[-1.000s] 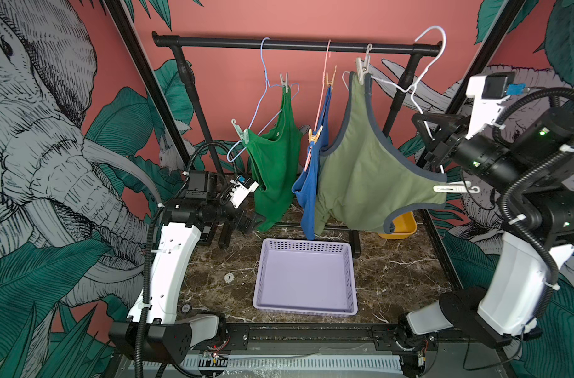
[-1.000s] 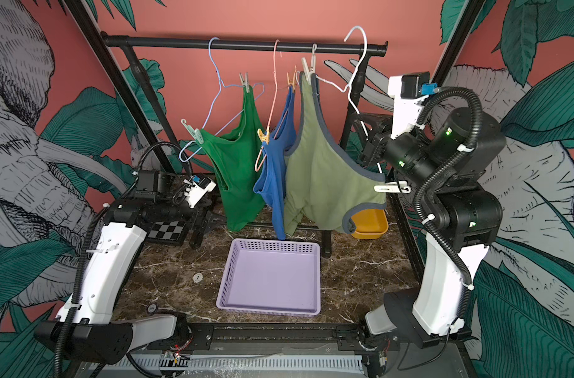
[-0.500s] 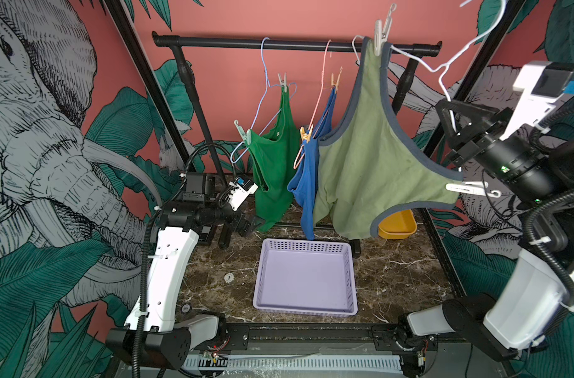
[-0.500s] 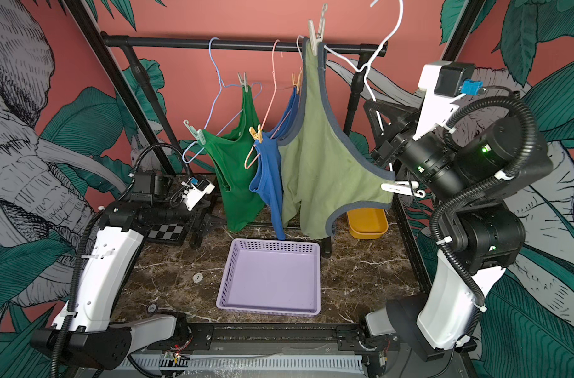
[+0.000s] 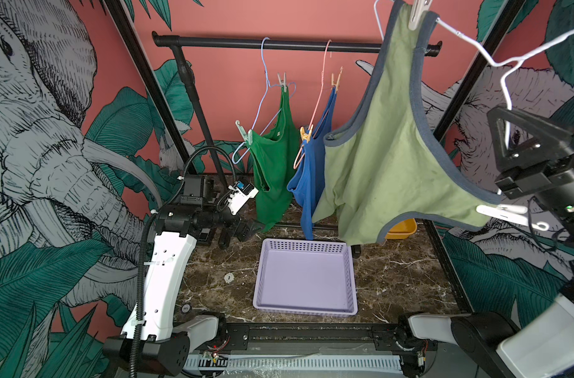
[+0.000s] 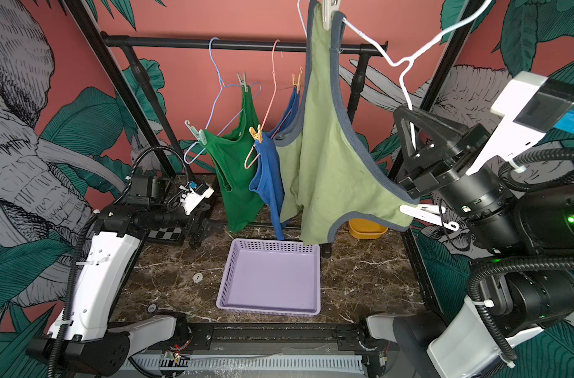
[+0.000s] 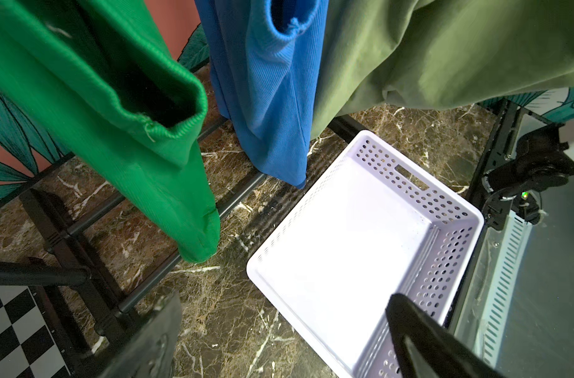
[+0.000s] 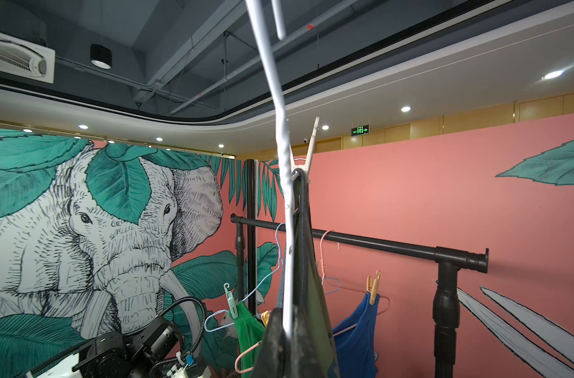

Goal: Remove the clothespins securing tank tops to the hanger
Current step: Adjust the hanger.

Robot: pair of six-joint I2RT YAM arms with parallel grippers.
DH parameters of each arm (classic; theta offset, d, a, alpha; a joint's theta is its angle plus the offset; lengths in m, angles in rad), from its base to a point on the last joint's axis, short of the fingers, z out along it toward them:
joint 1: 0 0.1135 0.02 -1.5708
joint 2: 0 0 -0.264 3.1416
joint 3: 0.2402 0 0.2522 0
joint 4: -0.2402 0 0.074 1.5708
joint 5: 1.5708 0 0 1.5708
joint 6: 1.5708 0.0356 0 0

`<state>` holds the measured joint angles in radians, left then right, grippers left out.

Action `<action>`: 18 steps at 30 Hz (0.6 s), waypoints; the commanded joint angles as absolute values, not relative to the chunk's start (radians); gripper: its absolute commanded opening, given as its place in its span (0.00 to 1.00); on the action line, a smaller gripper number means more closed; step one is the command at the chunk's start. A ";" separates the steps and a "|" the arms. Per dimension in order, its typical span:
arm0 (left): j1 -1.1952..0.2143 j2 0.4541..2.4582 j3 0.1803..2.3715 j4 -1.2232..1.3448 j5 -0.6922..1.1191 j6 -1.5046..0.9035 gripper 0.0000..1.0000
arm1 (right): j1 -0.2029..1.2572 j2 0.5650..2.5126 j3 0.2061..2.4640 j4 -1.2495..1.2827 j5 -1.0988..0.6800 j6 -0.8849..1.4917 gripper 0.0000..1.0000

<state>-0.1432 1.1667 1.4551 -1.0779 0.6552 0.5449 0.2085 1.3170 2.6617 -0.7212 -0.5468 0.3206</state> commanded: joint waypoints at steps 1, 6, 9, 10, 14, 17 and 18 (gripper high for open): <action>-0.146 1.120 1.492 -1.154 0.675 0.613 0.99 | 0.207 1.294 2.656 -0.599 -0.602 0.382 0.00; -0.146 1.087 1.534 -1.225 0.673 0.655 0.99 | 0.207 1.269 2.589 -0.556 -0.684 0.452 0.00; -0.146 1.064 1.565 -1.271 0.666 0.686 0.99 | 0.208 1.275 2.571 -0.524 -0.736 0.496 0.00; -0.146 1.055 1.575 -1.288 0.663 0.696 0.99 | 0.207 1.281 2.578 -0.520 -0.752 0.509 0.00; -0.146 1.018 1.594 -1.321 0.664 0.726 0.99 | 0.207 1.307 2.626 -0.473 -0.807 0.576 0.00; -0.145 0.994 1.590 -1.324 0.669 0.730 0.99 | 0.207 1.341 2.689 -0.438 -0.835 0.636 0.00; -0.146 0.991 1.591 -1.330 0.670 0.731 0.99 | 0.207 1.345 2.693 -0.407 -0.843 0.664 0.00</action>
<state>-0.1432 1.0035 1.5715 -1.2755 0.6537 0.6868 0.2089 1.3445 2.6522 -0.5884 -0.8021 0.5735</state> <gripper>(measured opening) 0.994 0.048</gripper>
